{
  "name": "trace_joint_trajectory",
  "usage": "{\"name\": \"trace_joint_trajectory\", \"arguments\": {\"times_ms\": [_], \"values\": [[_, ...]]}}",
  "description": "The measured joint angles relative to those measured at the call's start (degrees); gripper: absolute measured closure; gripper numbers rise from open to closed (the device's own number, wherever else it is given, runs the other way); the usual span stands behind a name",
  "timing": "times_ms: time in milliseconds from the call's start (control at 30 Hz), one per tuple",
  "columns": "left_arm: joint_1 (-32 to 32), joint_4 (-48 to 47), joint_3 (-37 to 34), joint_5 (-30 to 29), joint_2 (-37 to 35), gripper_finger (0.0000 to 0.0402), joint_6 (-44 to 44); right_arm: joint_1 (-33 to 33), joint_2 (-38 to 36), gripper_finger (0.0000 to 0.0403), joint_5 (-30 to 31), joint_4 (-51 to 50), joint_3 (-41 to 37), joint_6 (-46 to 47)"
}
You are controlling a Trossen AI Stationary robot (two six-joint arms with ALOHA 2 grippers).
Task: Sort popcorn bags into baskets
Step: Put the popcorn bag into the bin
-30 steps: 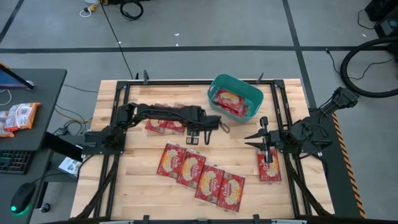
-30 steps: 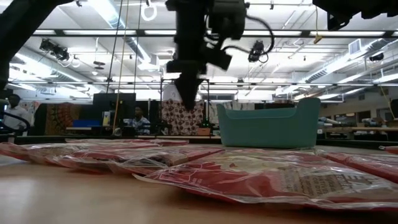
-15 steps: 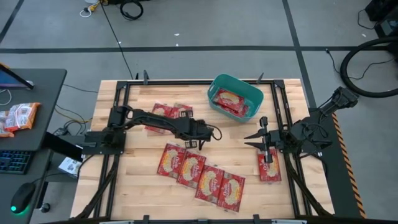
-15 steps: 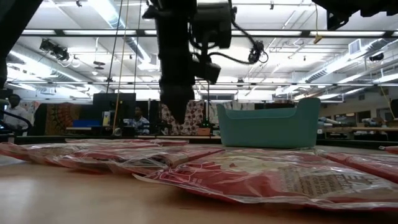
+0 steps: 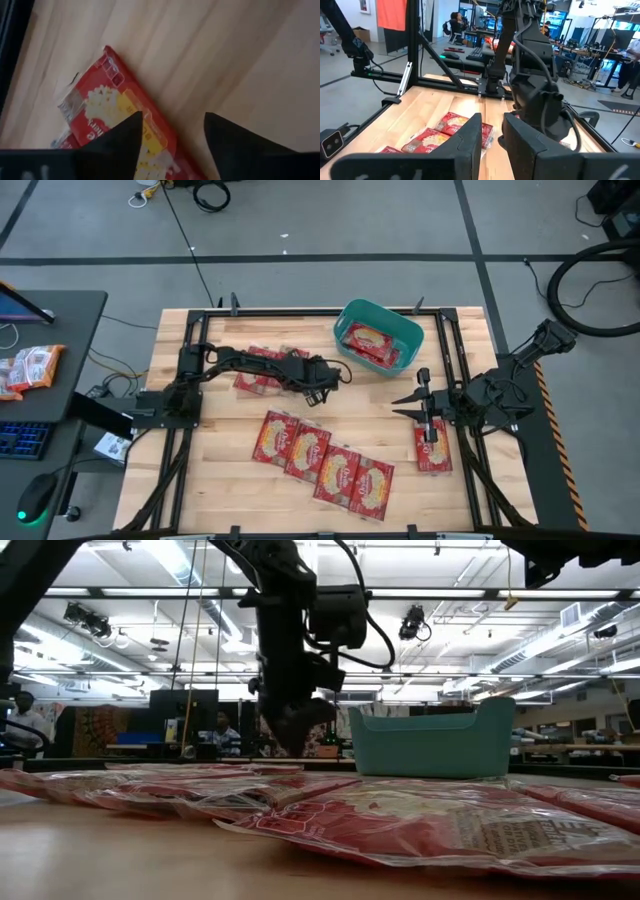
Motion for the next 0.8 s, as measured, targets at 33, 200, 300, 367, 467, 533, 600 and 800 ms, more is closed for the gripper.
{"name": "trace_joint_trajectory", "arguments": {"times_ms": [33,200,300,367,467,533,600,800], "values": [[0.33,0.55,0.0,0.55,0.0,0.0166,-0.06,0.0,0.0,0.0317,0.0,0.0,0.0,0.0],[1.18,0.95,-0.18,1.34,0.0,0.013,-1.82,0.0,0.0,0.0317,0.0,-0.02,0.0,-0.07],[1.18,0.86,-1.31,0.62,0.01,0.0128,-2.17,0.0,0.0,0.0317,0.0,-0.01,0.0,-0.13],[1.18,1.8,-2.82,0.32,0.02,0.0131,-3.02,0.0,0.0,0.0317,0.0,0.0,0.0,-0.15],[1.18,3.87,-5.43,-0.52,0.09,0.0135,-3.02,0.0,0.0,0.0317,0.0,0.03,0.0,-0.15],[1.16,4.13,-5.96,-3.88,0.11,0.0138,-2.99,0.0,0.0,0.0317,0.0,0.23,0.0,-0.15],[1.2,3.69,-6.08,-6.37,0.11,0.0139,-2.95,0.0,0.0,0.0317,-0.1,0.47,0.0,-0.16],[2.94,3.56,-7.56,-1.97,-0.05,0.0157,-1.69,0.0,0.0,0.0317,-0.39,0.85,0.01,-0.17]]}}
